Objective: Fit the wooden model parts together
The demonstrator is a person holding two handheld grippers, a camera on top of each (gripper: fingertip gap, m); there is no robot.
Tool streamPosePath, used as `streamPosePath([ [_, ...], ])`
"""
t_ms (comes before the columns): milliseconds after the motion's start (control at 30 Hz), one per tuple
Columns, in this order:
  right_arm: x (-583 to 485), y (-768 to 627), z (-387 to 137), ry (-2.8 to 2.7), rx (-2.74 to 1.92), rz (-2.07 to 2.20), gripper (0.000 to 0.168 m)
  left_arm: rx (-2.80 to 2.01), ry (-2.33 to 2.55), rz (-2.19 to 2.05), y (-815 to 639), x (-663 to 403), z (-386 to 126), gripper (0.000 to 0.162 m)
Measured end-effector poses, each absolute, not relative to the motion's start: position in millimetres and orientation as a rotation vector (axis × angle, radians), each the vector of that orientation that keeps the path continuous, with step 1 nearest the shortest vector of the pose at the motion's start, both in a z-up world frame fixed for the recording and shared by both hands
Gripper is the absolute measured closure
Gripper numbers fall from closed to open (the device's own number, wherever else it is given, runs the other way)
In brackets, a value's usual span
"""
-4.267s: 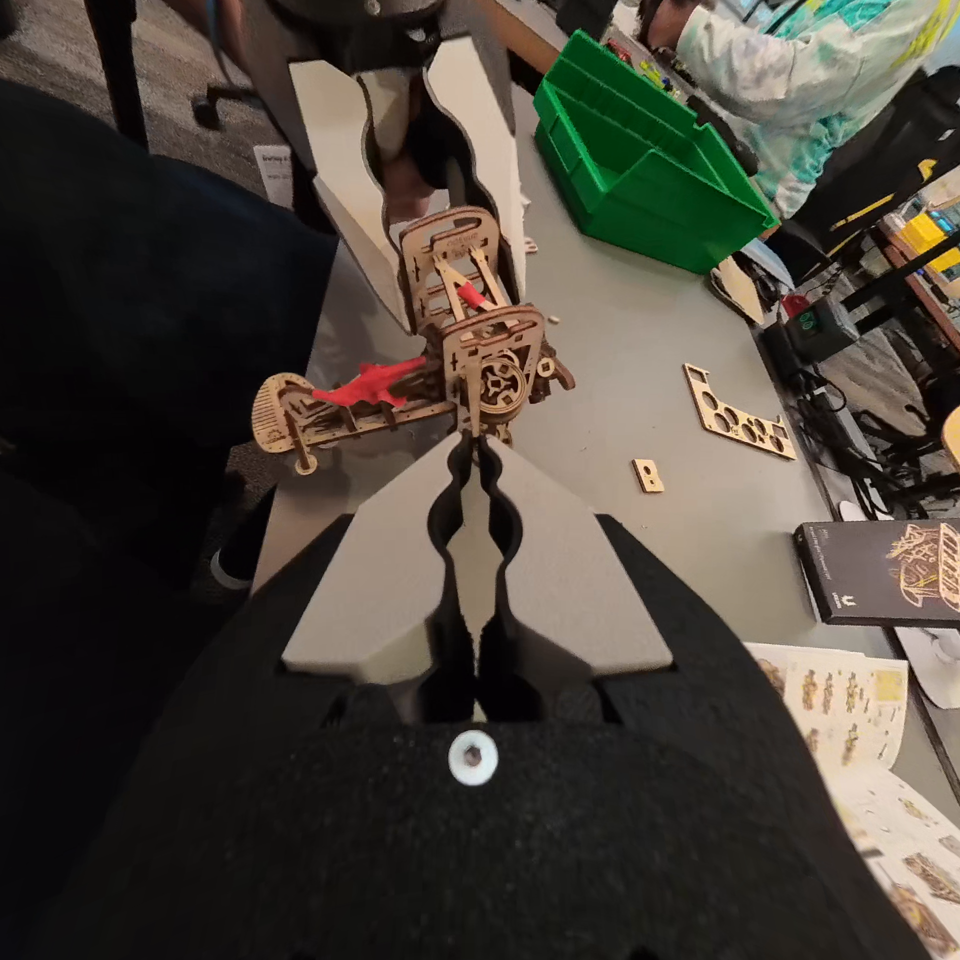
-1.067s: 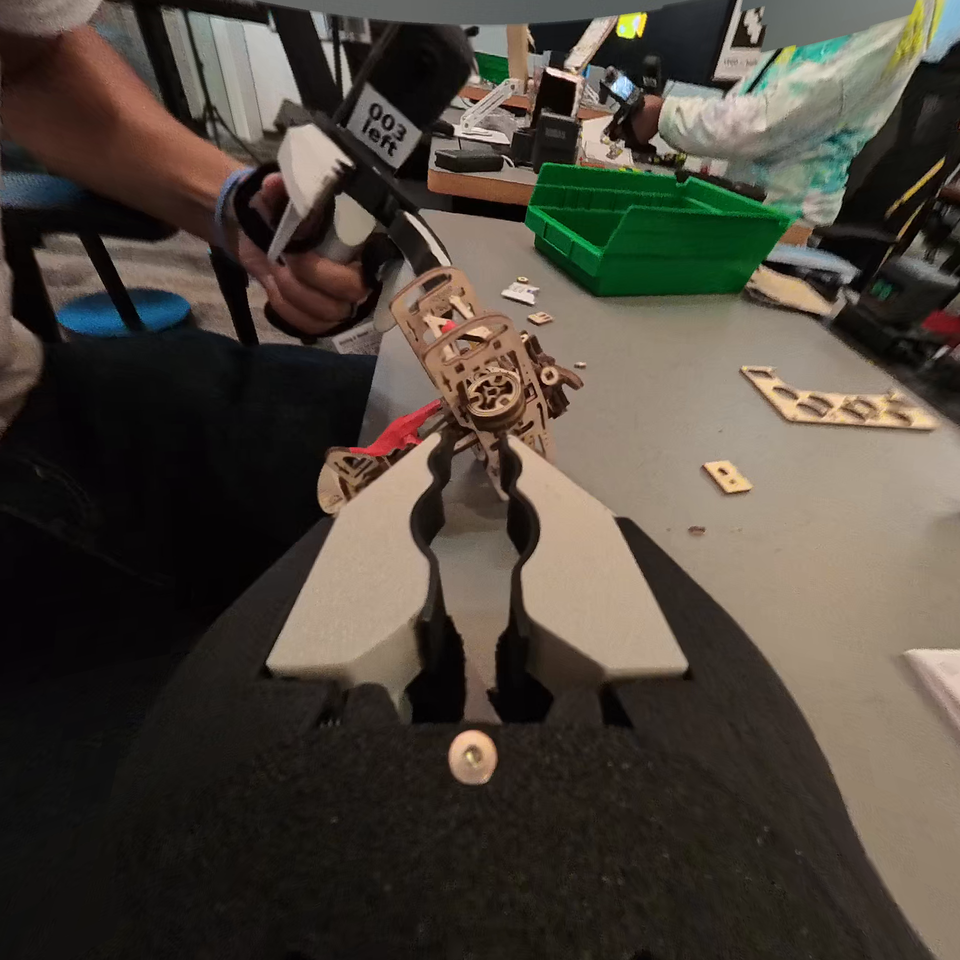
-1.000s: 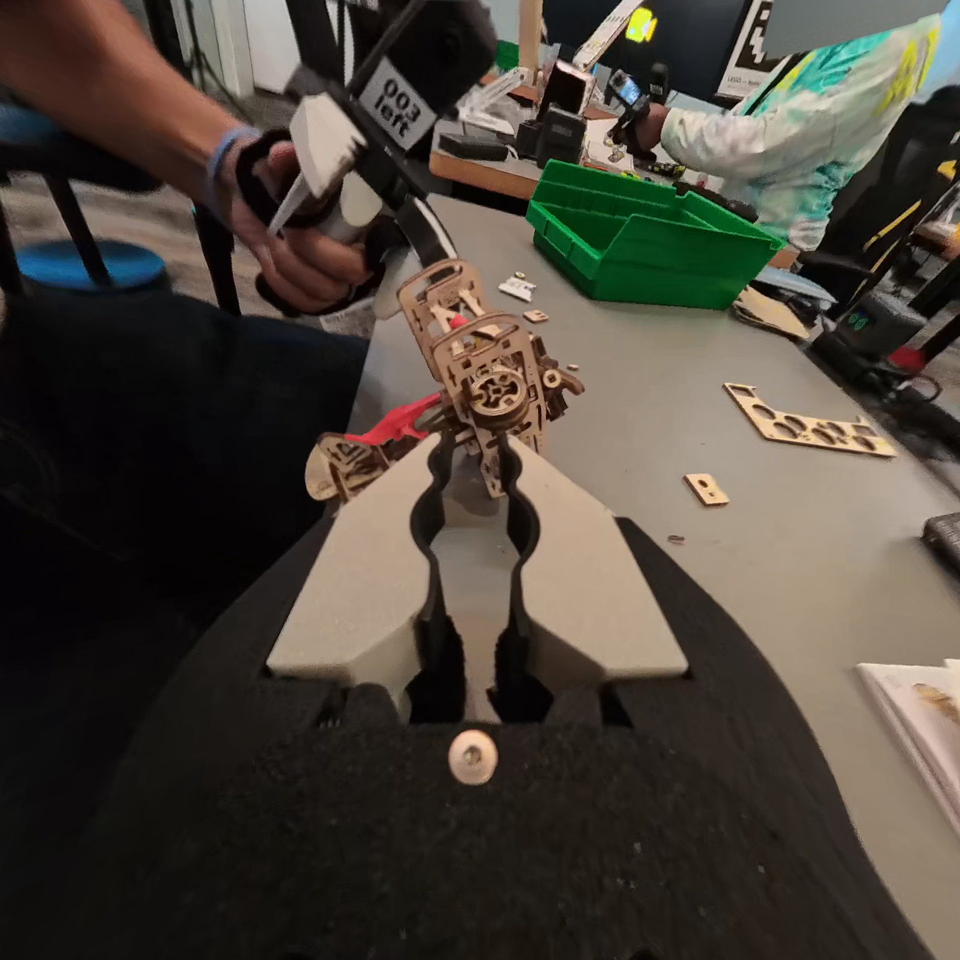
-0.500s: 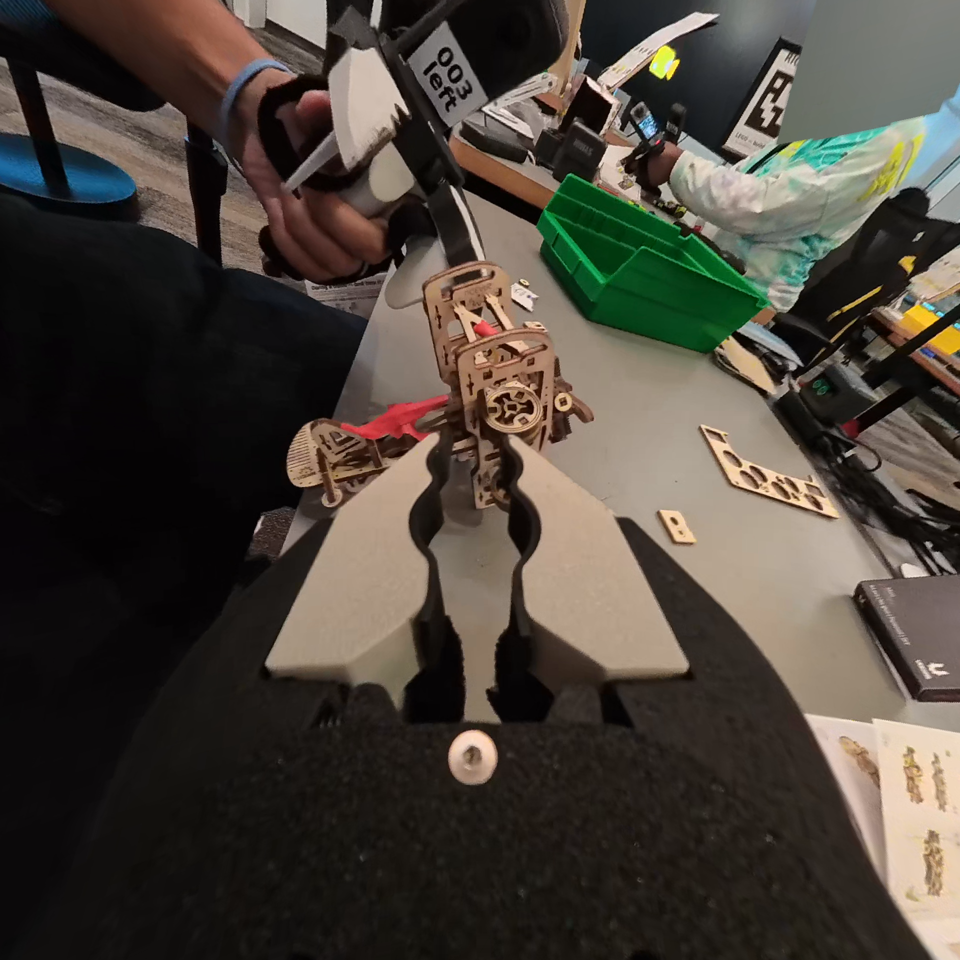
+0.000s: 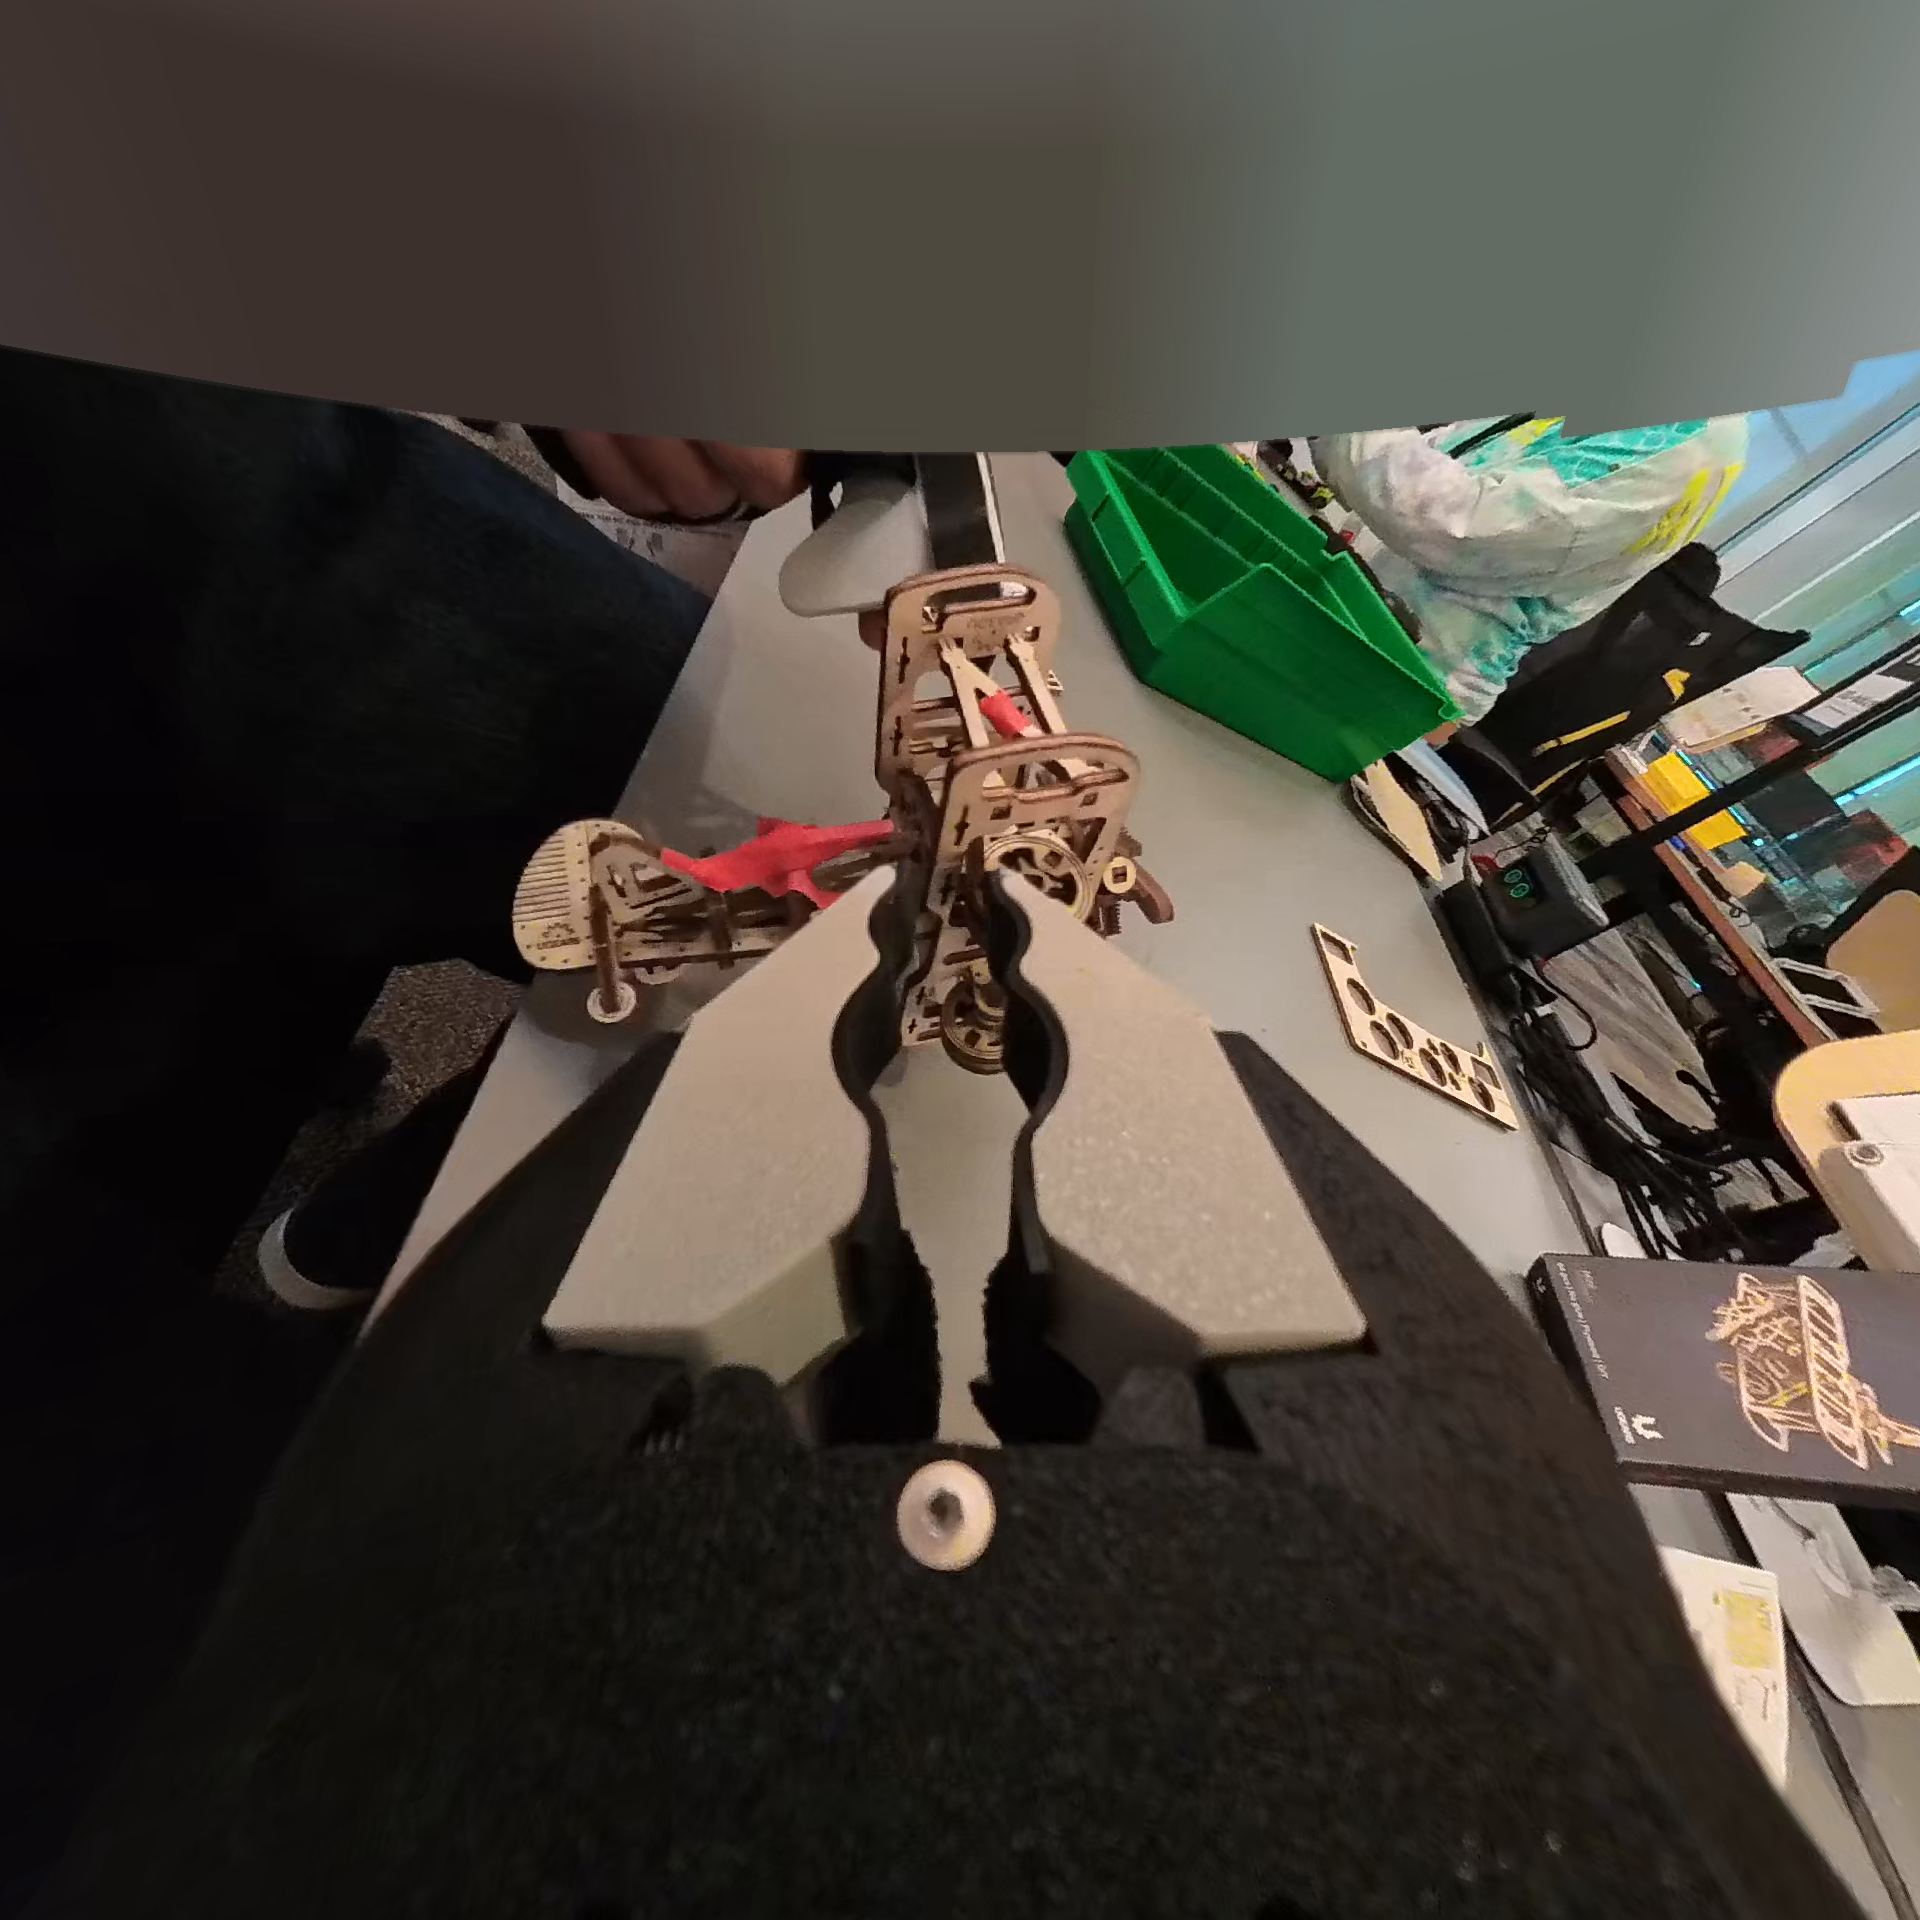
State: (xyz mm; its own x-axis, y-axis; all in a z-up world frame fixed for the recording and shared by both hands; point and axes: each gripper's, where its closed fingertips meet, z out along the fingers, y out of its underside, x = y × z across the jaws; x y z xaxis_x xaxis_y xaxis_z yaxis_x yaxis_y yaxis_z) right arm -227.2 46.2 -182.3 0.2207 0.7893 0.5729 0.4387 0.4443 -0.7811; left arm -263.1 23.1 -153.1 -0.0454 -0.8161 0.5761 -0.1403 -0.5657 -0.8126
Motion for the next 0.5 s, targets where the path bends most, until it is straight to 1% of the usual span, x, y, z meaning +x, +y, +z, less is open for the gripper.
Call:
streamPosePath([
  [267, -226.2, 50.4, -179.4, -1.432, -1.153, 0.293, 0.157, -1.707, 1.021, -1.657, 23.4, -264.0, -154.1, 0.095],
  [500, -229.4, 48.3, -178.1, -1.448, -1.140, 0.308, 0.157, -1.714, 1.015, -1.607, 27.2, -270.4, -153.5, 0.092],
])
